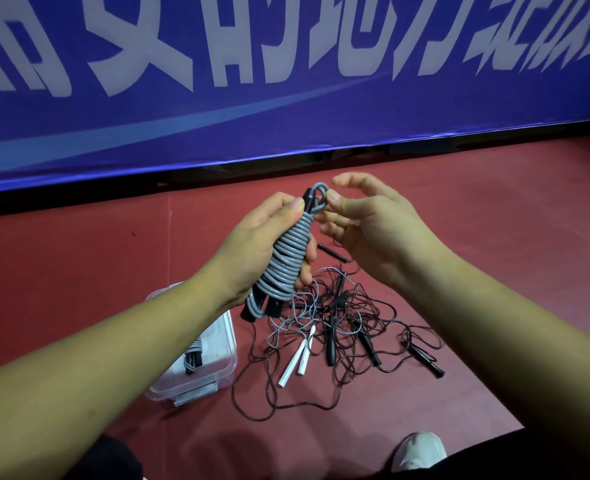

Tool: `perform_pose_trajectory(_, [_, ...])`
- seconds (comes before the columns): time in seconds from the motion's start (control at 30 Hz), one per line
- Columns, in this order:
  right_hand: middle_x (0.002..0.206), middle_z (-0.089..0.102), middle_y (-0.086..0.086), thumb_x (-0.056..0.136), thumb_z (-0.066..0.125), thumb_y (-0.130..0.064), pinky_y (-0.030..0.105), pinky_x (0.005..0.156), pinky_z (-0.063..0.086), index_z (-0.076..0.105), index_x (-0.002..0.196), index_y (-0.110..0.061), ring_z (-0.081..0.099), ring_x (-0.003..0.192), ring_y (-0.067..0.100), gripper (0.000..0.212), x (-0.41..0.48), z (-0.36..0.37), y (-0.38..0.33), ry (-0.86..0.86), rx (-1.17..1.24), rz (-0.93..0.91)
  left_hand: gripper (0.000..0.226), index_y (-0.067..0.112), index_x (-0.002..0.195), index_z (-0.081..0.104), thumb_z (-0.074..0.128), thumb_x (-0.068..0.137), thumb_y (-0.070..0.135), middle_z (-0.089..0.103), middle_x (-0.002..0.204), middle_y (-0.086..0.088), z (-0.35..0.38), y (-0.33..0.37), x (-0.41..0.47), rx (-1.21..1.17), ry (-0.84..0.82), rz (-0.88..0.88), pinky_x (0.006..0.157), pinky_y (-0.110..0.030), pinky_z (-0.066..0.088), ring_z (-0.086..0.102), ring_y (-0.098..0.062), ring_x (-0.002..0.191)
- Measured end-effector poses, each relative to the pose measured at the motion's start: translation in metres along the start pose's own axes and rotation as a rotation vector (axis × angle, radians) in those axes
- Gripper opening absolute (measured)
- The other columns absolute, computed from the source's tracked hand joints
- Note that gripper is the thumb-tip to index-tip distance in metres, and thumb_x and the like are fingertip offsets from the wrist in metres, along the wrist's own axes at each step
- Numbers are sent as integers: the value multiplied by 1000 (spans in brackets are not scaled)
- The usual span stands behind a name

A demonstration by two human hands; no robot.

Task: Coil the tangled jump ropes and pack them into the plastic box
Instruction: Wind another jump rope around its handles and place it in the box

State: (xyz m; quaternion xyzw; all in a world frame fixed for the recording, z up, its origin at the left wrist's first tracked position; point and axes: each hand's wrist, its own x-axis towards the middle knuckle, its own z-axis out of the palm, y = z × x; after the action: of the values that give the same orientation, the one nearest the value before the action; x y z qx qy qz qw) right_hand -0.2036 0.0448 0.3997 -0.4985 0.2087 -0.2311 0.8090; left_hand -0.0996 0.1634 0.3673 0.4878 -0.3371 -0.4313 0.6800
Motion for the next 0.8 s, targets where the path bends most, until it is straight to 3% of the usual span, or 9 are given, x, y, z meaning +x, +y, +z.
perform_pose_trajectory(0.17, [74,68,9,93,53,8,23,63,56,62,90,-1,63,63,15,13,2,-3,-1,-54,-35,-50,23,13,99,45,48,93,35,60,68,-18,-1,2,-1,-14,-26,9,42,-26,48,58,-26,44])
perform_pose_trajectory(0.43, [71,59,4,94,46,6,23,65,44,64,89,-6,51,61,10,21,5,-8,-4,-117,-36,143,25,12,102,46,50,96,36,61,70,-18,-2,1,-1,-27,-88,-23,43,-28,49,58,-26,45])
perform_pose_trajectory(0.6, [74,67,8,90,56,11,24,64,51,64,89,-7,56,62,15,20,3,-7,-4,-38,-28,-3,24,13,99,46,50,95,36,62,69,-17,-4,4,1,-8,-87,-8,44,-28,49,59,-26,46])
perform_pose_trajectory(0.7, [80,70,11,90,63,5,25,68,53,69,93,-1,60,66,16,9,2,-9,-7,-26,-201,-106,21,13,99,48,49,95,34,61,70,-17,-6,5,1,14,-90,8,44,-28,49,59,-27,46])
perform_pose_trajectory(0.8, [85,75,17,89,67,0,35,75,54,76,94,-4,66,72,18,11,0,-8,-8,49,-489,-264,25,10,105,48,49,95,33,60,70,-18,-7,5,2,49,-79,19,45,-28,50,59,-27,46])
